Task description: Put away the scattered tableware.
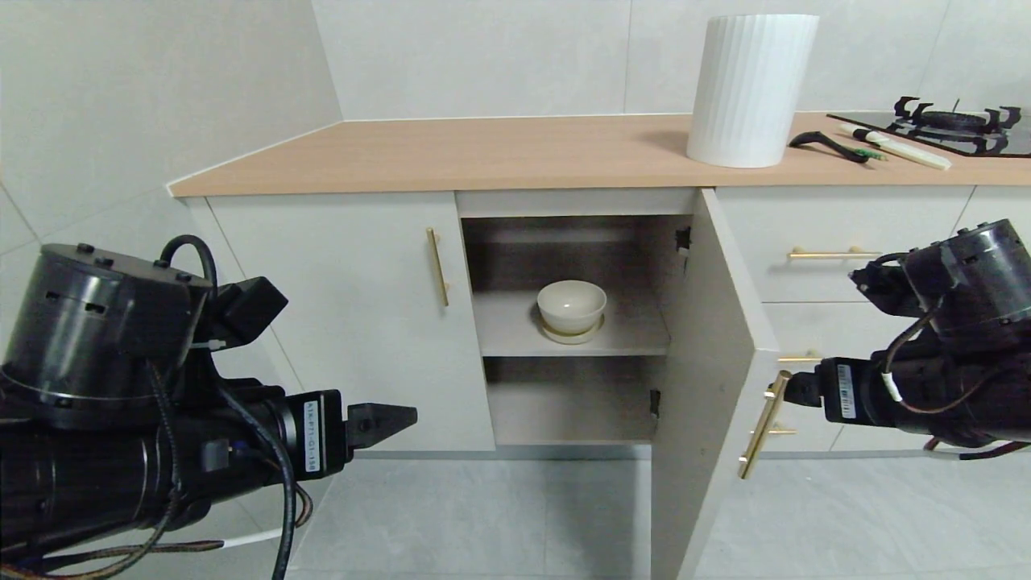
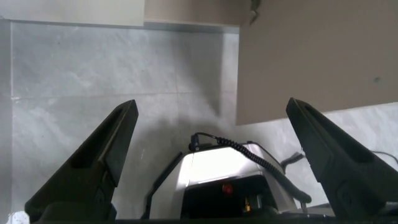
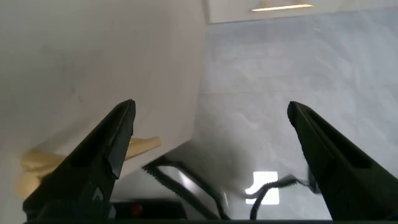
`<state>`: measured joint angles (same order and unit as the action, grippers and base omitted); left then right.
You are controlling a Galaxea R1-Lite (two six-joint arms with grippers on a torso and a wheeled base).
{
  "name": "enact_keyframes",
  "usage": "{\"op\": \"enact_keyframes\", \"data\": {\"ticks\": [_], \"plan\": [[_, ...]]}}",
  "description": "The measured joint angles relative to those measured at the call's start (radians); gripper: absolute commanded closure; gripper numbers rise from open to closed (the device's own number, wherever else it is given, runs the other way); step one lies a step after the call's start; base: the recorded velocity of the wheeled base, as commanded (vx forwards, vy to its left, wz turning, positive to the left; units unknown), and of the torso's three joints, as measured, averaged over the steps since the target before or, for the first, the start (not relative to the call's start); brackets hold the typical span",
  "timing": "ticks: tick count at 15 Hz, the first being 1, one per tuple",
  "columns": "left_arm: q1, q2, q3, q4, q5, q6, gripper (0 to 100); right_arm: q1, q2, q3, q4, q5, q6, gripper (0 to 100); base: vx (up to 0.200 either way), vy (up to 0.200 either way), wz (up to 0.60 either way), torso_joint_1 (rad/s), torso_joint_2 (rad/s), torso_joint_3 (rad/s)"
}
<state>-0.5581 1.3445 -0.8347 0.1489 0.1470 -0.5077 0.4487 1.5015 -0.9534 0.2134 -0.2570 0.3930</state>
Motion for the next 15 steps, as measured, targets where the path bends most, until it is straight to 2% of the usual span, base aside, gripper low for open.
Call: {"op": "enact_keyframes", "data": {"ticks": [4,12,15], "plan": [[0.000,-0.009,-0.003,-0.002,0.014,-0.001,0,0.083,0.086,-0.090,-0.005,0.072,-0.008,0,0.000,0.000,0.00,0.000,0.00,0.000],[-0.001,-0.032,-0.006,-0.006,0.016,0.000,0,0.119,0.295,-0.331,-0.004,0.126,-0.095,0,0.000,0.000,0.00,0.000,0.00,0.000],[0.000,-0.030,-0.009,-0.008,0.040,0.001,0,0.133,0.357,-0.381,-0.005,0.131,-0.103,0,0.000,0.000,0.00,0.000,0.00,0.000]]}}
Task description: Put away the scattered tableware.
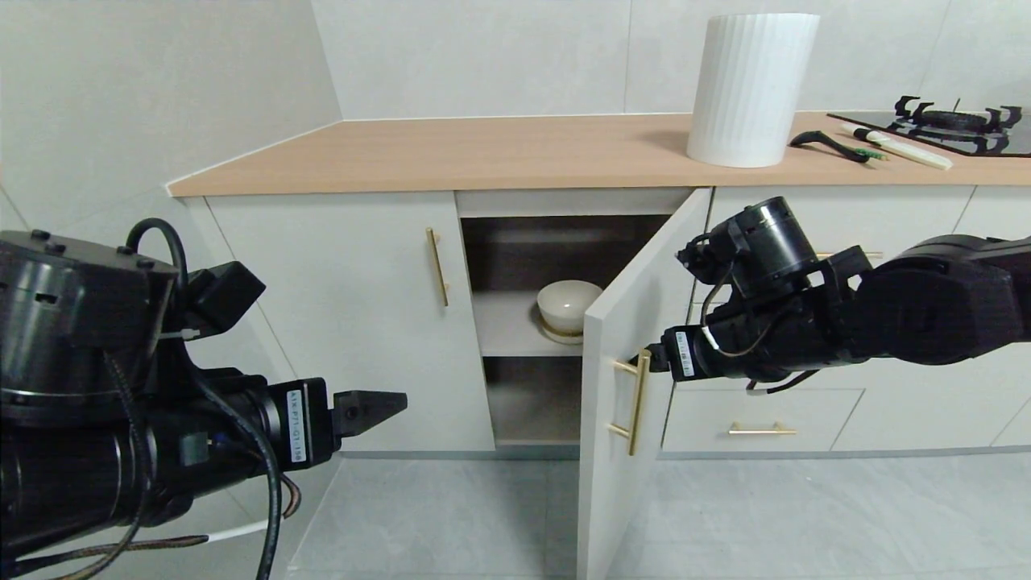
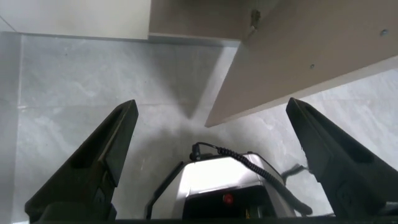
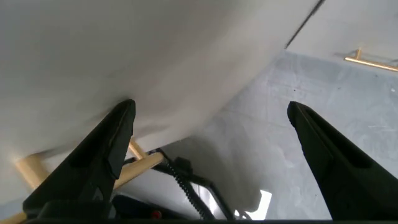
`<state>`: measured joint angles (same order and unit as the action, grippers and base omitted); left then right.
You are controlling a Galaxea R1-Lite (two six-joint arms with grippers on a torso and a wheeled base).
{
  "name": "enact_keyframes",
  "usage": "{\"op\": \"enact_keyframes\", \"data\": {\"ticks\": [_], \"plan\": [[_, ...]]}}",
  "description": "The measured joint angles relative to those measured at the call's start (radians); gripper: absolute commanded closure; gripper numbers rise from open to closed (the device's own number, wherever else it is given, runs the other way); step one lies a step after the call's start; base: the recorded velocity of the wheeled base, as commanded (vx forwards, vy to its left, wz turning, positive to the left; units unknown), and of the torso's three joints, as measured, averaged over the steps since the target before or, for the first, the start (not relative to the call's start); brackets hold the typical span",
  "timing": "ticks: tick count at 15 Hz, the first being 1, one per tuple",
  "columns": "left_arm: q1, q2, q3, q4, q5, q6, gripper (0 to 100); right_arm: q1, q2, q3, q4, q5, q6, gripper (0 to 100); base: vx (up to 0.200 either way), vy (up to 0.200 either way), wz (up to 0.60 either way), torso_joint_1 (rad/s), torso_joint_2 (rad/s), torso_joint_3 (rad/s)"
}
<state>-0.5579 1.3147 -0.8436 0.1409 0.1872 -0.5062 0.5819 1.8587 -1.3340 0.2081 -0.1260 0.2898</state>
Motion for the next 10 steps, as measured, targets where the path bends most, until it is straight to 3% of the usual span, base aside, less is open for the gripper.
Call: {"op": "enact_keyframes", "data": {"ticks": [10], "plan": [[0.002,0.014,0.000,0.001,0.002,0.016,0,0.004,0.145,-0.002,-0.268,0.005,0.059,0,0.000,0.000,0.00,0.000,0.00,0.000]]}}
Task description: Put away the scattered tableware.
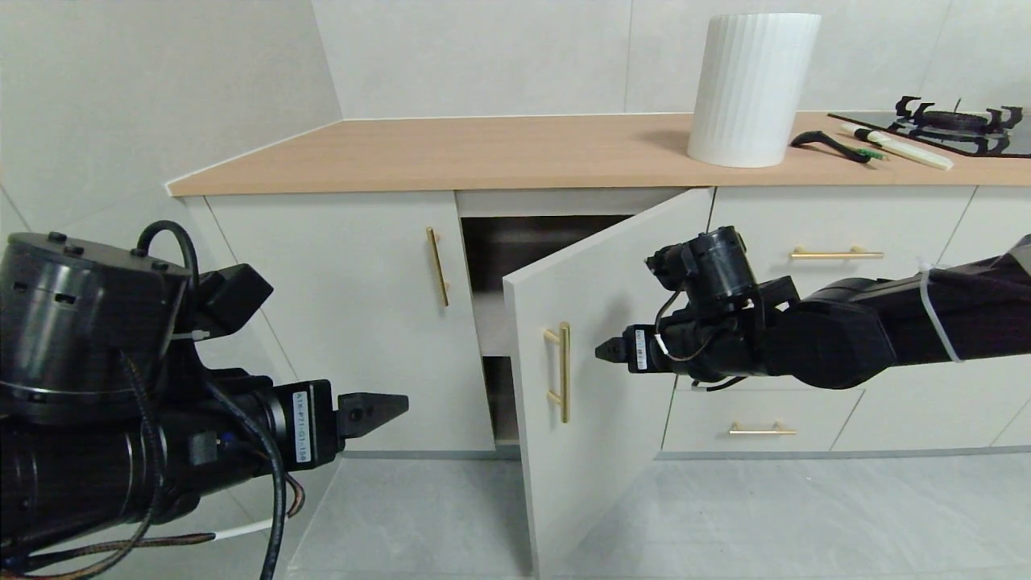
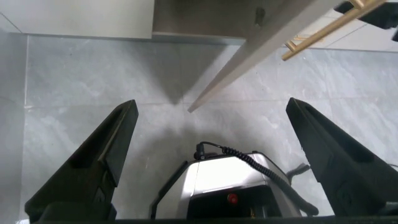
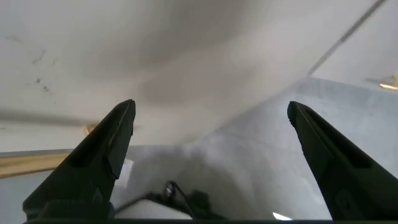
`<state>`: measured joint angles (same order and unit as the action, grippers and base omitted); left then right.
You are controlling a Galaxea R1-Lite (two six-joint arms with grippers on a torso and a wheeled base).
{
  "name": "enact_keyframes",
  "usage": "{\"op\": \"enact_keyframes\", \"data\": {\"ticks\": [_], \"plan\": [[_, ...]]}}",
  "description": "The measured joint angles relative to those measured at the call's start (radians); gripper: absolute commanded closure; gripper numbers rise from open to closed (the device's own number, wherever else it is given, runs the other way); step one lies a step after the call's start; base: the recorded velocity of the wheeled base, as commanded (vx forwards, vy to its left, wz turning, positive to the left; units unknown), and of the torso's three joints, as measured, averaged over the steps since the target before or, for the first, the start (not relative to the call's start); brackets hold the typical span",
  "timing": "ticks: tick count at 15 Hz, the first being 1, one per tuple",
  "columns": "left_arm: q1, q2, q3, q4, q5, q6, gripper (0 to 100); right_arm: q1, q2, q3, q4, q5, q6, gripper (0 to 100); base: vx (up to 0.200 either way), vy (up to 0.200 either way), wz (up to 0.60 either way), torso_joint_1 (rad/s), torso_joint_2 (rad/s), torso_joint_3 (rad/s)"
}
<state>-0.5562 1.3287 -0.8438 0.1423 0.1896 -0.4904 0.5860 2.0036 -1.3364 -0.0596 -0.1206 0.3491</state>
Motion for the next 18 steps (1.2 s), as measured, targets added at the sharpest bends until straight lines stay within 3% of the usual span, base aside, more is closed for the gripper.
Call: {"op": "enact_keyframes", "data": {"ticks": [4,9,18], "plan": [[0.000,0.000,-0.001,0.000,0.000,0.001,0,0.000,0.033,-0.004,-0.060,-0.002,0.034,0,0.000,0.000,0.00,0.000,0.00,0.000],[0.002,-0.002,-0.001,0.002,0.000,0.009,0,0.002,0.060,-0.003,-0.117,-0.005,0.053,0,0.200,0.000,0.00,-0.001,0.00,0.002],[0.001,0.000,-0.003,0.000,0.000,0.009,0,0.053,0.071,-0.017,-0.132,-0.004,0.180,0,0.000,0.000,0.00,0.000,0.00,0.000]]}}
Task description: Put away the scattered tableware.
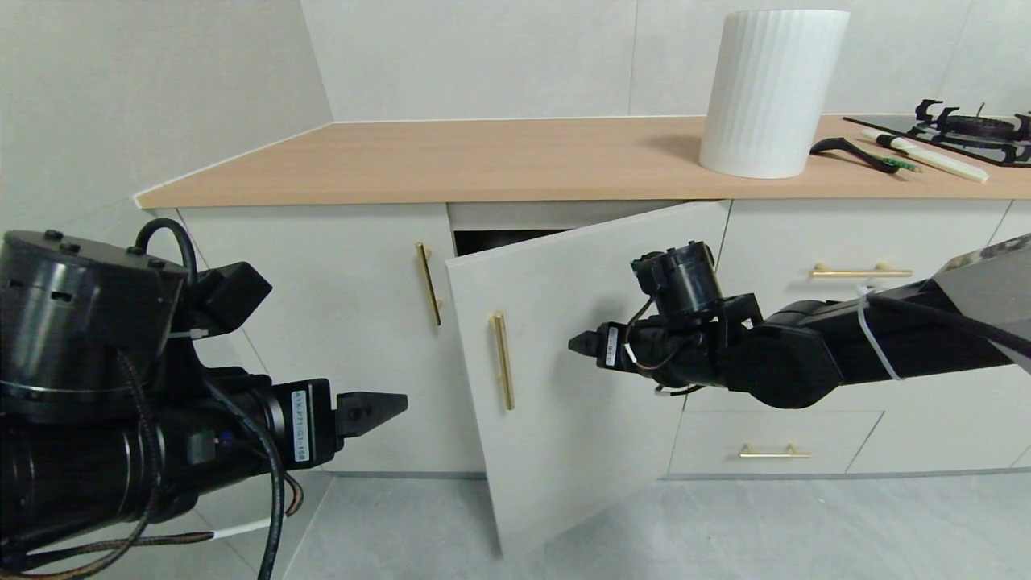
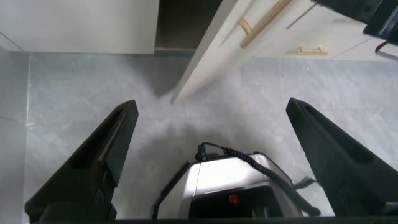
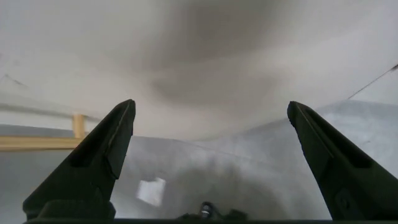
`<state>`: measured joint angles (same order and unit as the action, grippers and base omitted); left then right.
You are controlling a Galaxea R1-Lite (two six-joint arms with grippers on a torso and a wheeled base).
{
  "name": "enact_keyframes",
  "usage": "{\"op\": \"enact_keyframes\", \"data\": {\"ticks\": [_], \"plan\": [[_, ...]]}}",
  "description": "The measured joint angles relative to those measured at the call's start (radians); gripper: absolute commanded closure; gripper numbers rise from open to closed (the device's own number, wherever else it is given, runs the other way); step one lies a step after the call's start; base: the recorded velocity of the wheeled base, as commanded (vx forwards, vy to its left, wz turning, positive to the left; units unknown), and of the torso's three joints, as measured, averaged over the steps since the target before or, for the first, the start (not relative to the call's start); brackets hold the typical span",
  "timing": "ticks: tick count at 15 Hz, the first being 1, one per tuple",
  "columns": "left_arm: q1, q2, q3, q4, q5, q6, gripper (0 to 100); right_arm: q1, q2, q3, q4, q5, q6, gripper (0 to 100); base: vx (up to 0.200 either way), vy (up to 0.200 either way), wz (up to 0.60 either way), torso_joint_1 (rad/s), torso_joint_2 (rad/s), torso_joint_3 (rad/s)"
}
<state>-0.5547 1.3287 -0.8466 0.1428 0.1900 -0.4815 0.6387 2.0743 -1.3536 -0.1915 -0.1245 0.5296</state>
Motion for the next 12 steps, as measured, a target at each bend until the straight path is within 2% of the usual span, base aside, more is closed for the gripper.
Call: {"op": "enact_keyframes", "data": {"ticks": [5,9,12], "plan": [[0.000,0.001,0.000,0.000,0.000,-0.001,0,0.024,0.056,-0.089,-0.024,-0.013,0.146,0,0.000,0.000,0.00,0.000,0.00,0.000],[0.001,0.004,0.000,0.000,0.000,-0.001,0,0.014,0.153,-0.225,-0.022,-0.108,0.227,0,0.000,0.000,0.00,0.000,0.00,0.000],[0.001,0.004,0.000,0.000,0.000,-0.001,0,-0.017,0.222,-0.319,-0.017,-0.139,0.273,0,0.000,0.000,0.00,0.000,0.00,0.000]]}}
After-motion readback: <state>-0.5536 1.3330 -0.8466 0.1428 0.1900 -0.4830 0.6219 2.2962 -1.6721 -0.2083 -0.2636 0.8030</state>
